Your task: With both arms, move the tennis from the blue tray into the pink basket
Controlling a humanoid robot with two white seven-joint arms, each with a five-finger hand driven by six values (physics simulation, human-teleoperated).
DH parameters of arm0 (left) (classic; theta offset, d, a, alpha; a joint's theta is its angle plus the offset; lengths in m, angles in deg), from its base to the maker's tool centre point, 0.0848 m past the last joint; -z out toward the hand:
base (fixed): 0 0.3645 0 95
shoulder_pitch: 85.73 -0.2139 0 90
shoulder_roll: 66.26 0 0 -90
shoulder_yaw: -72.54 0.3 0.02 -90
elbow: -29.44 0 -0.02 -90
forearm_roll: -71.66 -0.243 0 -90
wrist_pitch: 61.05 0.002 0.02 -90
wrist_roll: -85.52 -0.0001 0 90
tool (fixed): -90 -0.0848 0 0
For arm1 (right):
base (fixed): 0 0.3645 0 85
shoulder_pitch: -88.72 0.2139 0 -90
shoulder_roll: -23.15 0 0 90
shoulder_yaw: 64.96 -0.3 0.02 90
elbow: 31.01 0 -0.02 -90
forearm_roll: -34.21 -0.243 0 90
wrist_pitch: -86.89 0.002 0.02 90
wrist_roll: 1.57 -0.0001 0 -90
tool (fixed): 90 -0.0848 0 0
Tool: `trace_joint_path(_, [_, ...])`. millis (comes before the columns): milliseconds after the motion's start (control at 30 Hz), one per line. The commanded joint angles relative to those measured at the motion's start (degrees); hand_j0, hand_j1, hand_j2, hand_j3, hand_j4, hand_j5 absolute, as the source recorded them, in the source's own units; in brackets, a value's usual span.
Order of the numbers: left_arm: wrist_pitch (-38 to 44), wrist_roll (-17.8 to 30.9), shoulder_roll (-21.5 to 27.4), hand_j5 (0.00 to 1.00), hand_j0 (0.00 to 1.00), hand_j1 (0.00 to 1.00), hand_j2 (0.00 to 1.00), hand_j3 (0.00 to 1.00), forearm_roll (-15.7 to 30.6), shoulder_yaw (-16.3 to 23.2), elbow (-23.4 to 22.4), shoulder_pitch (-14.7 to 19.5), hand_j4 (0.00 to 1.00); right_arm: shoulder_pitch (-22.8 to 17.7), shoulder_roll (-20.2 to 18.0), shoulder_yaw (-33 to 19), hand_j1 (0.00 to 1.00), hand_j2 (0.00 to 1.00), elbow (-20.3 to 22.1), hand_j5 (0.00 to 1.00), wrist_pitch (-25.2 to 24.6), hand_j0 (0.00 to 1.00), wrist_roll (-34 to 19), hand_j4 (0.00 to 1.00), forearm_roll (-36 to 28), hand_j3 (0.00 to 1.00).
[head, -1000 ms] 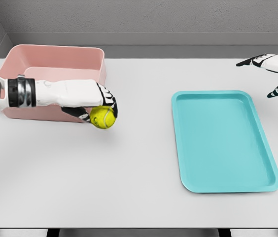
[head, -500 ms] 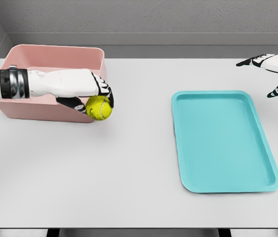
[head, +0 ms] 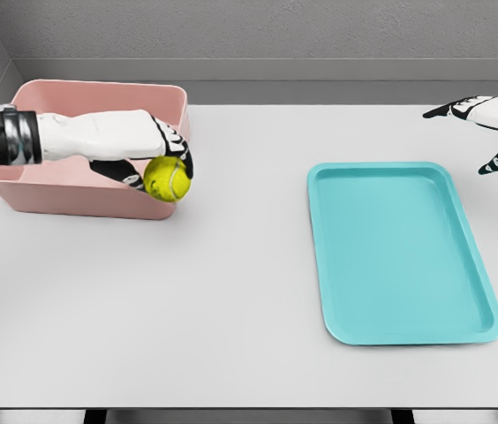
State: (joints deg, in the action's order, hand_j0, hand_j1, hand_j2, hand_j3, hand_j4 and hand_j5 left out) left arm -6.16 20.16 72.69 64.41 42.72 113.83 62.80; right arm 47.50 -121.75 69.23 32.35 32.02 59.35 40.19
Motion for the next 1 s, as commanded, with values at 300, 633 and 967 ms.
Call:
trace_joint_path(300, [0.12,-0.03,0.0,0.49,0.49,0.49,0.49,0.49,0.48,-0.06,-3.88,0.44,0.49,0.0,-0.12,-0.07,1.0,1.0,0.01,1.0,-0.14,1.0,0.08,1.0,-0.36,1.0])
trace_joint_path(633, [0.12,-0.03,-0.35,0.49,0.49,0.49,0.49,0.49,0.65,-0.06,-7.3,1.76,0.49,0.0,-0.38,-0.07,1.0,1.0,0.01,1.0,-0.14,1.0,0.08,1.0,-0.36,1.0])
trace_joint_path(967, [0.12,-0.03,-1.23,0.5,0.5,0.5,0.5,0.5,0.65,-0.06,-13.46,2.2,0.5,0.0,-0.38,-0.07,1.0,1.0,0.01,1.0,-0.14,1.0,-0.01,1.0,-0.36,1.0])
